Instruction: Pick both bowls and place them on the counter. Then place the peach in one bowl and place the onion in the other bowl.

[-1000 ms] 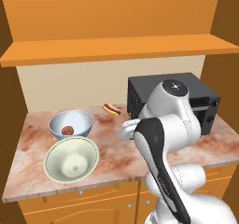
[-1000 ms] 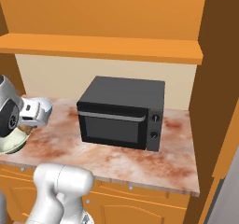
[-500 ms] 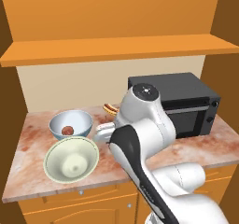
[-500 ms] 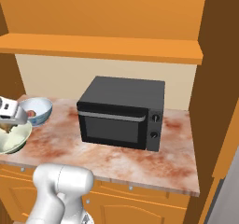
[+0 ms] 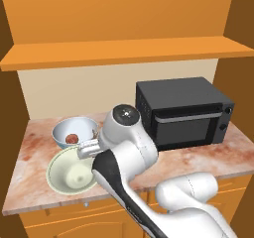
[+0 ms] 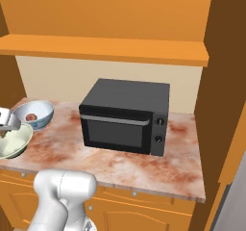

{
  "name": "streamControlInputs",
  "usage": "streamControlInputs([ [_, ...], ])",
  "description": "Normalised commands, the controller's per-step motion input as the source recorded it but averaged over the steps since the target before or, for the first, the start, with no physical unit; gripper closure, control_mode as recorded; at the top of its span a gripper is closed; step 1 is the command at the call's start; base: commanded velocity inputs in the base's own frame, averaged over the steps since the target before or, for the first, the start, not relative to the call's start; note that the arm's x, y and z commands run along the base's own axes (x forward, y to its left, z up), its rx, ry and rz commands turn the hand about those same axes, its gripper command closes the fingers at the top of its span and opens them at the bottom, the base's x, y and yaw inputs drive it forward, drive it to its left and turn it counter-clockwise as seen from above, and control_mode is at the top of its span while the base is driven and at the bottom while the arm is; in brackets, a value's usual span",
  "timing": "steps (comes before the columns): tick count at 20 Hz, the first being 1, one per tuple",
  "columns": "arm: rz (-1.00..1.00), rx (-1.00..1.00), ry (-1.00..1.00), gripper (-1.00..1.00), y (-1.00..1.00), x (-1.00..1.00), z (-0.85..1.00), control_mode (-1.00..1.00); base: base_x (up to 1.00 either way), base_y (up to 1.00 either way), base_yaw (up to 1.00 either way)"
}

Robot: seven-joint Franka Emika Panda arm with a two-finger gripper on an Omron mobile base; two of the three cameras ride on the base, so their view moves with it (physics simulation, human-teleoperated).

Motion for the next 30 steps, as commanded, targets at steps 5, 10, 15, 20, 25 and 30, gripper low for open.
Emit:
streamControlInputs([
  [5, 0.00, 0.03, 0.01, 1.00, 0.35, 0.47, -0.26, -1.00, 0.00, 0.00, 0.00],
  [10, 0.00, 0.02, 0.01, 1.00, 0.19, 0.43, -0.25, -1.00, 0.00, 0.00, 0.00],
  [15, 0.00, 0.03, 0.02, 1.00, 0.12, 0.36, -0.23, -1.00, 0.00, 0.00, 0.00],
  [20, 0.00, 0.04, 0.07, 1.00, 0.19, 0.34, -0.30, -1.00, 0.00, 0.00, 0.00],
  [25, 0.00, 0.05, 0.03, 1.00, 0.30, 0.38, -0.38, -1.00, 0.00, 0.00, 0.00],
  [30, 0.00, 0.00, 0.12, 1.00, 0.45, 0.32, -0.32, -1.00, 0.00, 0.00, 0.00],
])
